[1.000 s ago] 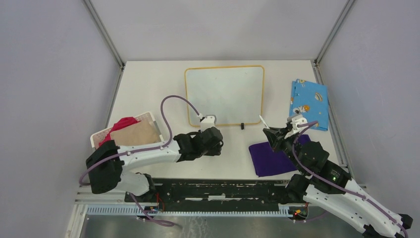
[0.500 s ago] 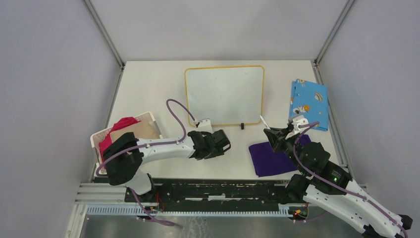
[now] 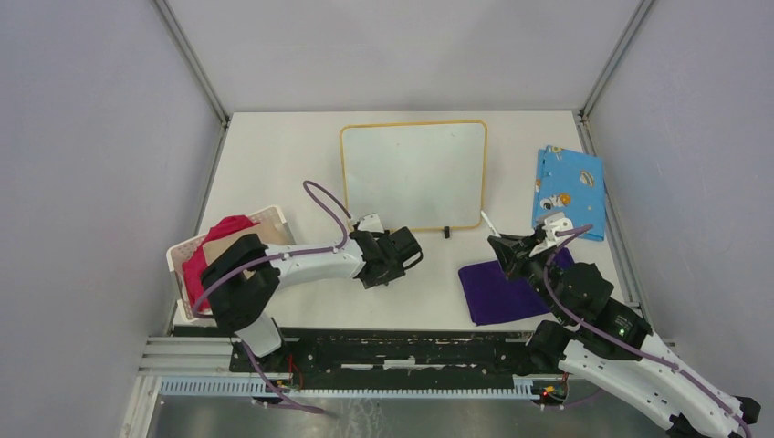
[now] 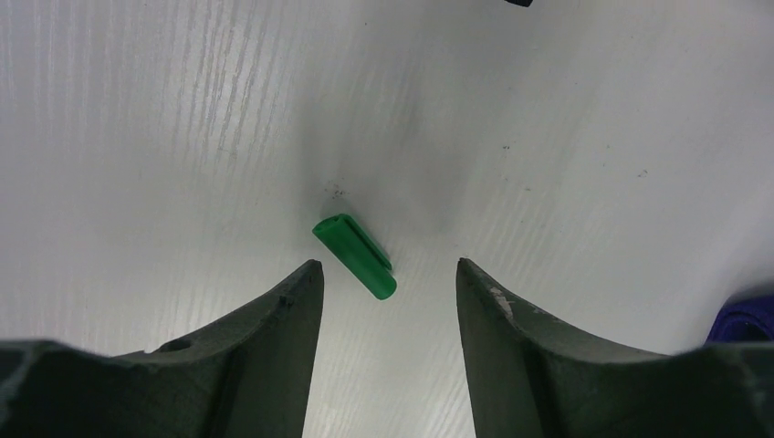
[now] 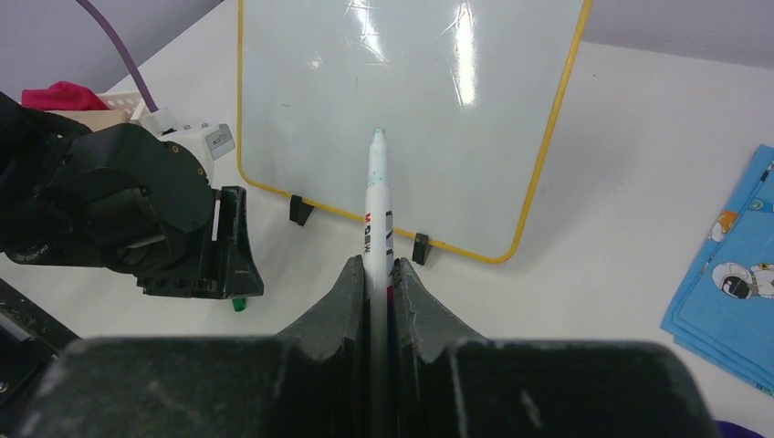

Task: Write a sentence on the whiteboard
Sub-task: Place the pen cap at the center of the board.

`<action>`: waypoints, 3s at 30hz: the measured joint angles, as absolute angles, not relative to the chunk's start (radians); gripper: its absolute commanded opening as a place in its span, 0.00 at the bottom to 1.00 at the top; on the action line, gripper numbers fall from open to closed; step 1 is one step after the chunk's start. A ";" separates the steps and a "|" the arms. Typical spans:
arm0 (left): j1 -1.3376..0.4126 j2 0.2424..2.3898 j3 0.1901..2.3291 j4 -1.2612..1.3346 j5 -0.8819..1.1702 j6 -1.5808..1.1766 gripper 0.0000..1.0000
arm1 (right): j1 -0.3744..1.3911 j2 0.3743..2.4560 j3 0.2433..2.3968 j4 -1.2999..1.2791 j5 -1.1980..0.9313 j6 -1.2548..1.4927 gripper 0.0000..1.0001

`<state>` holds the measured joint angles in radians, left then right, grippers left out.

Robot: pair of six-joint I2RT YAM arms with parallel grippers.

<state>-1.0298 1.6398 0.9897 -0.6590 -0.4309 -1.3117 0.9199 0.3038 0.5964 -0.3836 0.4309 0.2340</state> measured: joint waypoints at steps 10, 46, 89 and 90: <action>-0.983 1.654 0.990 -0.660 -0.398 -1.310 0.47 | 0.920 0.304 0.603 -0.383 0.432 0.234 0.00; -0.902 1.687 0.996 -0.713 -0.366 -1.043 0.32 | 0.920 0.295 0.603 -0.383 0.440 0.237 0.00; -0.898 0.927 1.148 -0.256 -0.147 -0.361 0.95 | 0.920 0.463 0.824 -0.364 0.099 0.040 0.00; -0.898 0.928 1.163 -0.242 -0.087 -0.331 0.98 | 0.920 0.481 0.841 -0.361 0.054 0.027 0.00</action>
<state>-0.8978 0.9279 1.1625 -0.2424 -0.0868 -0.3305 0.9199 0.4808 0.8406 -0.3607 0.0536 0.0273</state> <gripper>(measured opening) 0.941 0.151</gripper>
